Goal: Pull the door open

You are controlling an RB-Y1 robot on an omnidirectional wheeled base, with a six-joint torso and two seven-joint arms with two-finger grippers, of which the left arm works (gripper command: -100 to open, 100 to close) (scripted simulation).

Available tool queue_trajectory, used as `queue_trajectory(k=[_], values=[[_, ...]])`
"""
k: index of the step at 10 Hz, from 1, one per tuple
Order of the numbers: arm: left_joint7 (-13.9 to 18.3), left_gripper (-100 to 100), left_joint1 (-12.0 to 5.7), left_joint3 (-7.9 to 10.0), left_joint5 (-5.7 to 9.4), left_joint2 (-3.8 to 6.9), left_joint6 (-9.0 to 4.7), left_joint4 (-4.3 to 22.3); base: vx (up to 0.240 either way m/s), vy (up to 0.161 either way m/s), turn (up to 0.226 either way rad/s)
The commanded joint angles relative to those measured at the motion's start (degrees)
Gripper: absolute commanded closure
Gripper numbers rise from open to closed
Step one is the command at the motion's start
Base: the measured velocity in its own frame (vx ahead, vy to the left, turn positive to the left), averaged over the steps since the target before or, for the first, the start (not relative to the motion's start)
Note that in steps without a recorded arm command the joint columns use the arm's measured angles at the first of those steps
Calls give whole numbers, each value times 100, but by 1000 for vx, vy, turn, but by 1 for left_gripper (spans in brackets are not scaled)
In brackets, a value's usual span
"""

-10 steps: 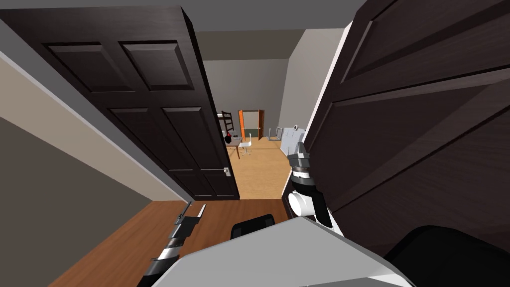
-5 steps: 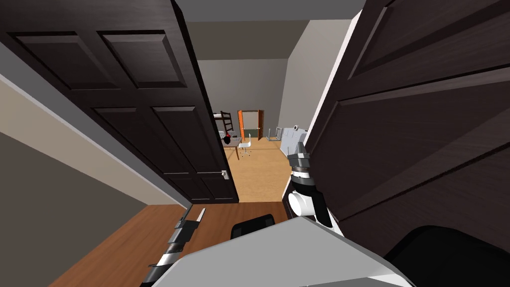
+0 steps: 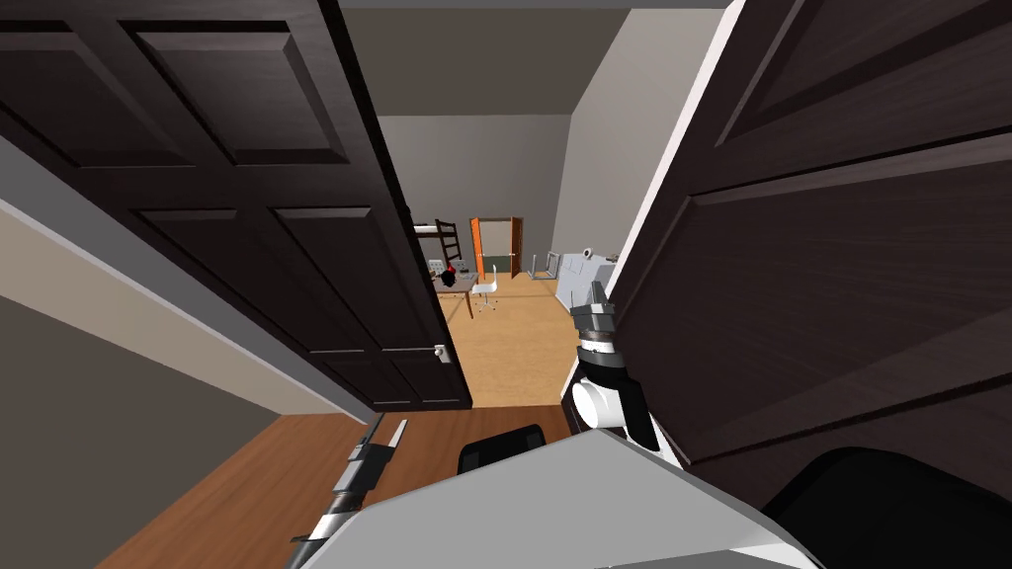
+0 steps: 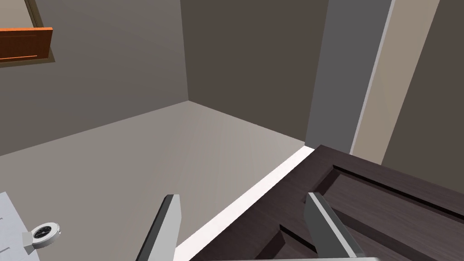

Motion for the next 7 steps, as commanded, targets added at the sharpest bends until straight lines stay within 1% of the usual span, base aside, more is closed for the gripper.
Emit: queue_trajectory(k=[1,4,7], values=[[-286,-100,-34,71,-80,-11,-96,153,89,-8,-12],[-751,-100,-60,191,-225,-38,-238,355,100,-14,-15],[-1102,-100,-78,277,-328,-62,-340,499,79,-3,-9]])
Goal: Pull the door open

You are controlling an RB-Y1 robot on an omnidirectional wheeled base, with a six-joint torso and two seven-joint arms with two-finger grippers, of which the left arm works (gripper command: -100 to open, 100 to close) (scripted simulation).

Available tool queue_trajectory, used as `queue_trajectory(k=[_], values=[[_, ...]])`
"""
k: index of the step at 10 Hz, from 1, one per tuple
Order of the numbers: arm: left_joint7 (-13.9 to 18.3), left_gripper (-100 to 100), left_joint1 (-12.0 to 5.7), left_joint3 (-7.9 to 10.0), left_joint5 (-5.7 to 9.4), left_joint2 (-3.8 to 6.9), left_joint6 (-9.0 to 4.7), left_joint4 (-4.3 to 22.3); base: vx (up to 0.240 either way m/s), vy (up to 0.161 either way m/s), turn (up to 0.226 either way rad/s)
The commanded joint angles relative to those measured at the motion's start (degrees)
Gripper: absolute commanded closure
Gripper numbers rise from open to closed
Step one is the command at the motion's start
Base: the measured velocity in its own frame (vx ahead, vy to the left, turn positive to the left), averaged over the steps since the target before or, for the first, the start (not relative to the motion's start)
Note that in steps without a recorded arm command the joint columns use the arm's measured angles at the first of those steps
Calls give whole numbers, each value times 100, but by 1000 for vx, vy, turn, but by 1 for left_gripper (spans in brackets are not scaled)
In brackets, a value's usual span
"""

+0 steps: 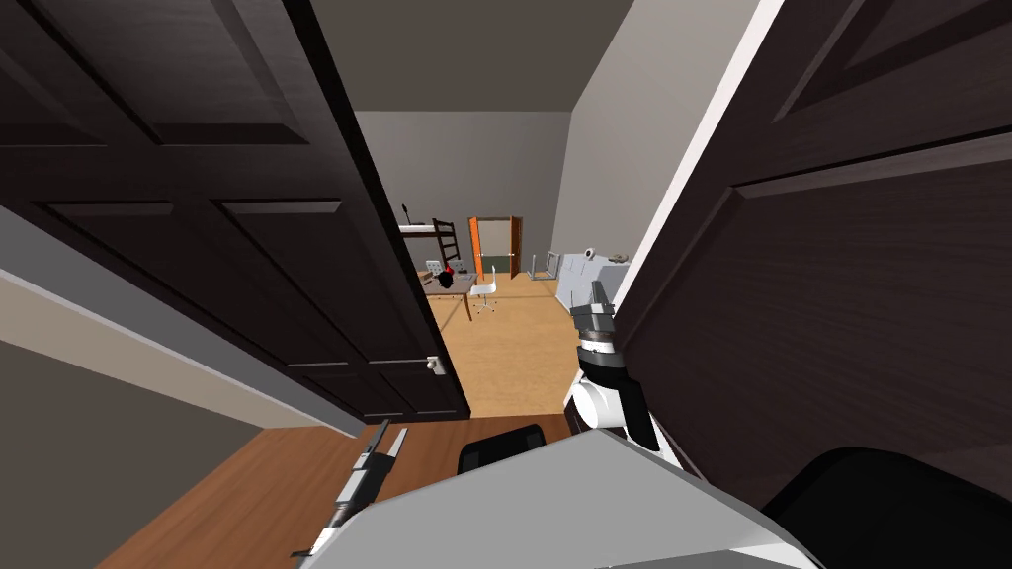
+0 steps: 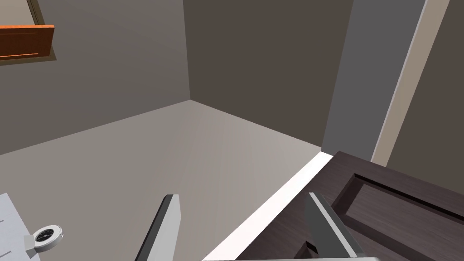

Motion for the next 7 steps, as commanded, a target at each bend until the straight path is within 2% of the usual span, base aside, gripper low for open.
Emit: queue_trajectory(k=[1,5,6,7], values=[[-204,-100,-9,46,-59,-16,-56,73,83,-5,-11],[-645,-100,-31,150,-184,-49,-178,247,95,8,-7],[-571,-100,-35,136,-157,-34,-168,252,49,10,-2],[-630,-100,-121,204,-73,72,-82,359,116,-62,-215]])
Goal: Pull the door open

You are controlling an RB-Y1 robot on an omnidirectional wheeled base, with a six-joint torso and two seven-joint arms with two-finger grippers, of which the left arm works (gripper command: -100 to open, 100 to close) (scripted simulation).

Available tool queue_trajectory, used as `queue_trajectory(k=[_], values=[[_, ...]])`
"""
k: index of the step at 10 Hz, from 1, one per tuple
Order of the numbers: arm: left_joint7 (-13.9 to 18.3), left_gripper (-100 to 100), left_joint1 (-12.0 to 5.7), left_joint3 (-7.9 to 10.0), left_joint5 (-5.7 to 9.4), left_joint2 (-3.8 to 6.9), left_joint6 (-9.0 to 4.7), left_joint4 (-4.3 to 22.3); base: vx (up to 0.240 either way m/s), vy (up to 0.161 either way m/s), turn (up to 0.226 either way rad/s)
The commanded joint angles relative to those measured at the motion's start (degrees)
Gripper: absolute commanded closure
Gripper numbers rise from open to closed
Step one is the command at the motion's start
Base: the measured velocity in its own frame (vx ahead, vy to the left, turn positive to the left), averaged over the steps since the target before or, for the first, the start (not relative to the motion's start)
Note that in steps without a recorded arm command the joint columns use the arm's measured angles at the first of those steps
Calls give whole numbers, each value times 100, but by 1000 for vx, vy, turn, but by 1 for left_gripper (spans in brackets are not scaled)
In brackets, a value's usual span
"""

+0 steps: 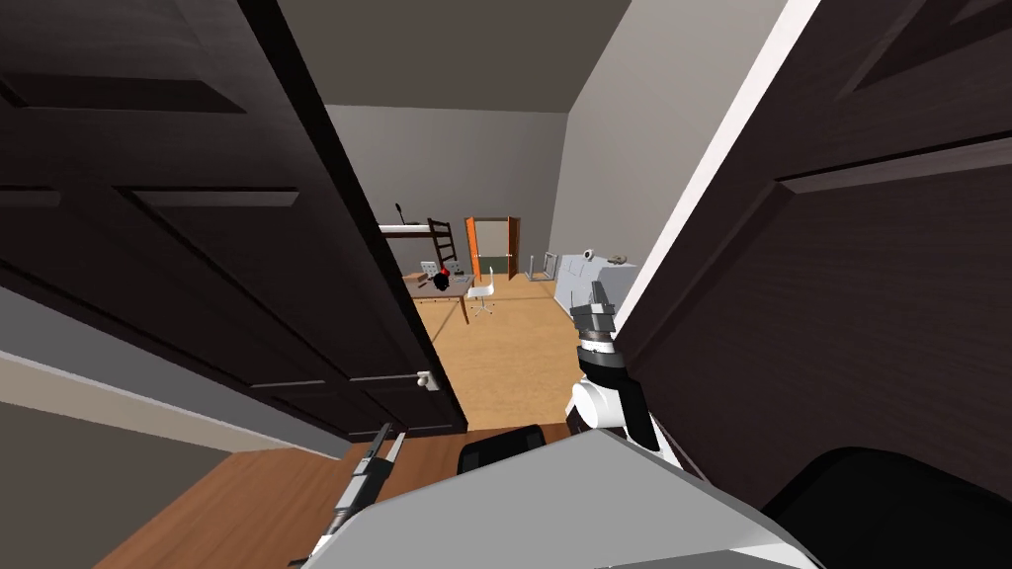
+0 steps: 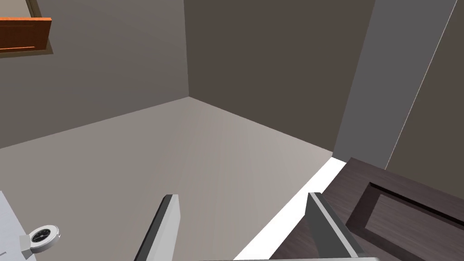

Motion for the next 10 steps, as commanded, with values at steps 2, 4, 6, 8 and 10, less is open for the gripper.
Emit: queue_trajectory(k=[2,4,6,8,10], values=[[-30,-100,-110,88,125,95,165,100,191,-94,-194],[-56,-100,-193,151,213,128,260,202,192,-37,-141],[-36,-100,-206,156,223,115,297,178,137,4,-66],[-36,100,-206,156,223,115,297,178,-33,-8,-5],[-36,100,-206,156,223,115,297,178,-9,2,-6]])
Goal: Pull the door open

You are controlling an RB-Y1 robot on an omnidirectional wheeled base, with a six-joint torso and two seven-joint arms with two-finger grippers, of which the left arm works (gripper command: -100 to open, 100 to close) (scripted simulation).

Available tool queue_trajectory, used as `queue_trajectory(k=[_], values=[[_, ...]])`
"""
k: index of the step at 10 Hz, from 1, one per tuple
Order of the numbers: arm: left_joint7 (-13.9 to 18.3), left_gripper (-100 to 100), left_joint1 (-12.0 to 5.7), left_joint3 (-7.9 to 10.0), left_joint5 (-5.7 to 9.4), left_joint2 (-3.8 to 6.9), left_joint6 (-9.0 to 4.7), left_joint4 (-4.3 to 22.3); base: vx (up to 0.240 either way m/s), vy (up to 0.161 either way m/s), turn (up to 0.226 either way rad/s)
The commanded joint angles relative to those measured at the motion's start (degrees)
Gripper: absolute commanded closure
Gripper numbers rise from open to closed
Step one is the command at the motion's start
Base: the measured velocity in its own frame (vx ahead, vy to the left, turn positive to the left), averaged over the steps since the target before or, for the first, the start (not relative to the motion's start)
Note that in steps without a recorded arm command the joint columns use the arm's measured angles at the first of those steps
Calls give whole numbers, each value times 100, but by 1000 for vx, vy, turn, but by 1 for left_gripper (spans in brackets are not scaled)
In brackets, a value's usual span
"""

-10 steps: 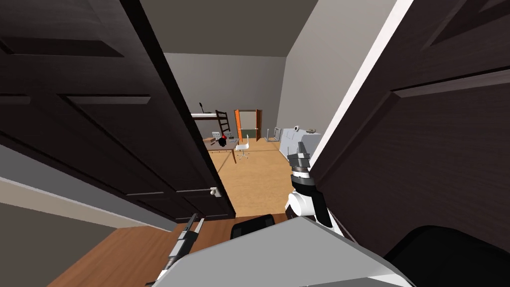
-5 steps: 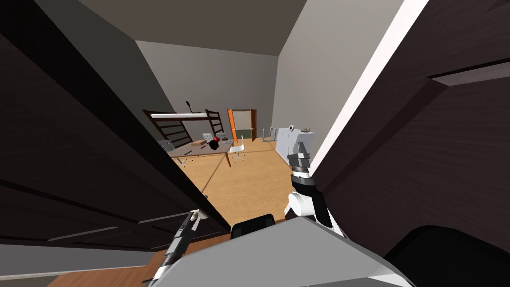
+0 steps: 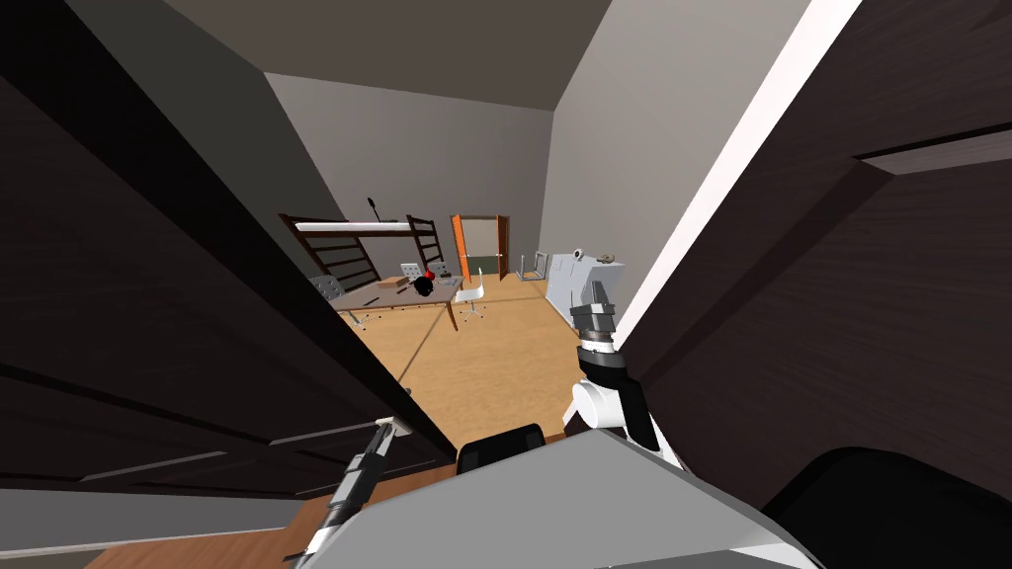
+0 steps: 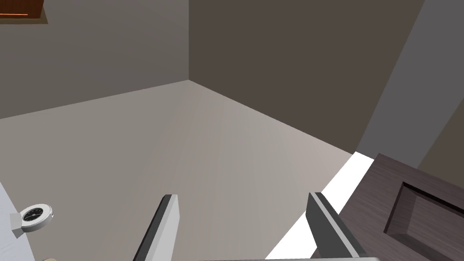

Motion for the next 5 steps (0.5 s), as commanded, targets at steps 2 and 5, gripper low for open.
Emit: queue_trajectory(k=[2,5], values=[[1,100,-4,12,12,11,-12,-14,0,0,0],[403,100,-39,-68,84,26,28,46,-18,6,-16]])
